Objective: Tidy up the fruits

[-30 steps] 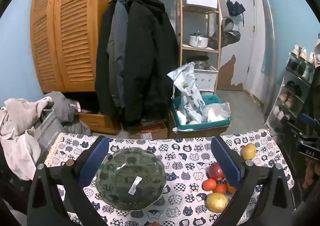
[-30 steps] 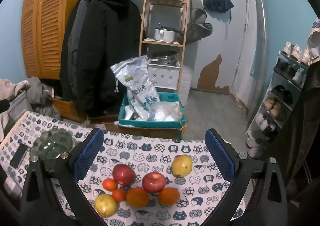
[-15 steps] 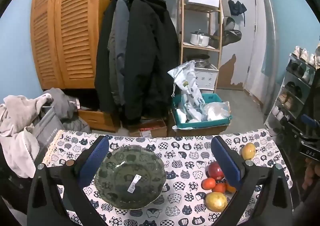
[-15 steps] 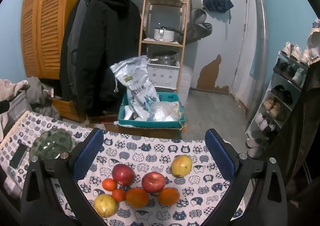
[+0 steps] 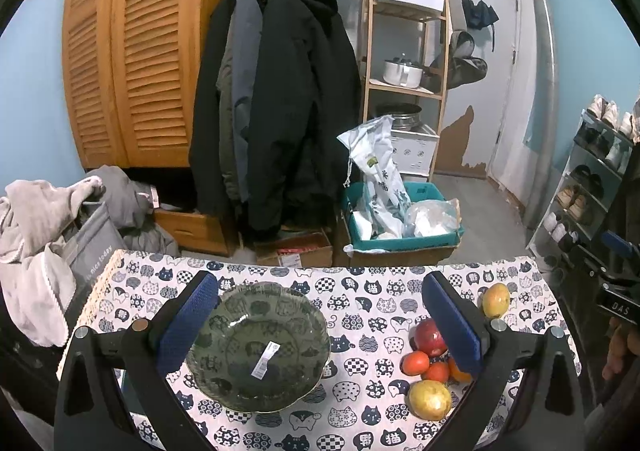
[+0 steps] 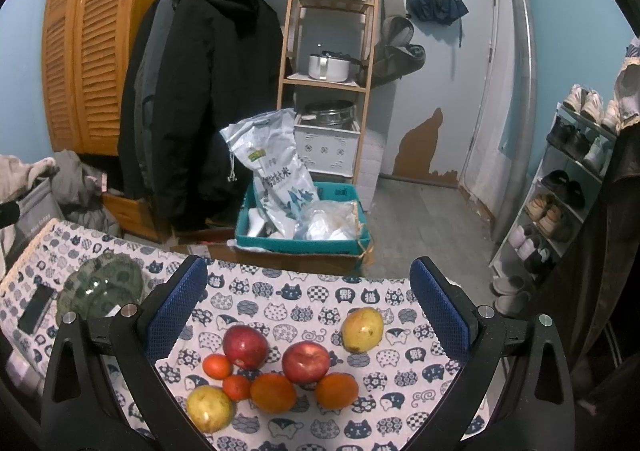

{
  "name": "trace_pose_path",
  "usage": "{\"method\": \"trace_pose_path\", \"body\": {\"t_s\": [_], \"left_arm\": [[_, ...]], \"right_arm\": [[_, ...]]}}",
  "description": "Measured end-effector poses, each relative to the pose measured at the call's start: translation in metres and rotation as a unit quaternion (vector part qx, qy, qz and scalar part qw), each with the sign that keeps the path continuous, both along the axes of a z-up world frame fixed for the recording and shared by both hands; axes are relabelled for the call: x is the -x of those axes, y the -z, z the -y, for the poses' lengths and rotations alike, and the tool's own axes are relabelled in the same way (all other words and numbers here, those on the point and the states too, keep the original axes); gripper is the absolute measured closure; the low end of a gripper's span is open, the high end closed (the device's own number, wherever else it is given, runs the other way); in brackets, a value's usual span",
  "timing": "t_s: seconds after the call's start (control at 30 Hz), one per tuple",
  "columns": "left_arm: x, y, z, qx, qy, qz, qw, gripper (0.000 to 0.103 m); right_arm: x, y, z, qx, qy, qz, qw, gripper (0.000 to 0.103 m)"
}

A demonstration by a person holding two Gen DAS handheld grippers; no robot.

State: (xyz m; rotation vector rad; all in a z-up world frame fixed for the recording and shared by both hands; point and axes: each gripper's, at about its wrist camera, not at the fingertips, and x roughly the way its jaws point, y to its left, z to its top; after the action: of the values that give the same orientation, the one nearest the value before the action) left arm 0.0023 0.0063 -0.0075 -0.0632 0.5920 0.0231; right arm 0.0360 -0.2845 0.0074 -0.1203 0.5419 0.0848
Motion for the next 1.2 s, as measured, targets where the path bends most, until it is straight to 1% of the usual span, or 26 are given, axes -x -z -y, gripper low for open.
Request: {"method": "trace_pose_path", "body": {"t_s": [0.8,1.2], "left_arm": [[0.0002,0.0001,-0.0019,0.001,-0.002,-0.002,1.0000,0.000],[-0.0039,0.0029,-0.0027,0.007,-0.005,-0.014,0.9999,0.000]], "right_arm": [[0.0000,-0.0022,-0.0006,0.001,0.000,0.000,1.000,0.003],[0.0001,-0.0023,-0.0014,0.001,0.000,0.000,1.000,0.004]]}}
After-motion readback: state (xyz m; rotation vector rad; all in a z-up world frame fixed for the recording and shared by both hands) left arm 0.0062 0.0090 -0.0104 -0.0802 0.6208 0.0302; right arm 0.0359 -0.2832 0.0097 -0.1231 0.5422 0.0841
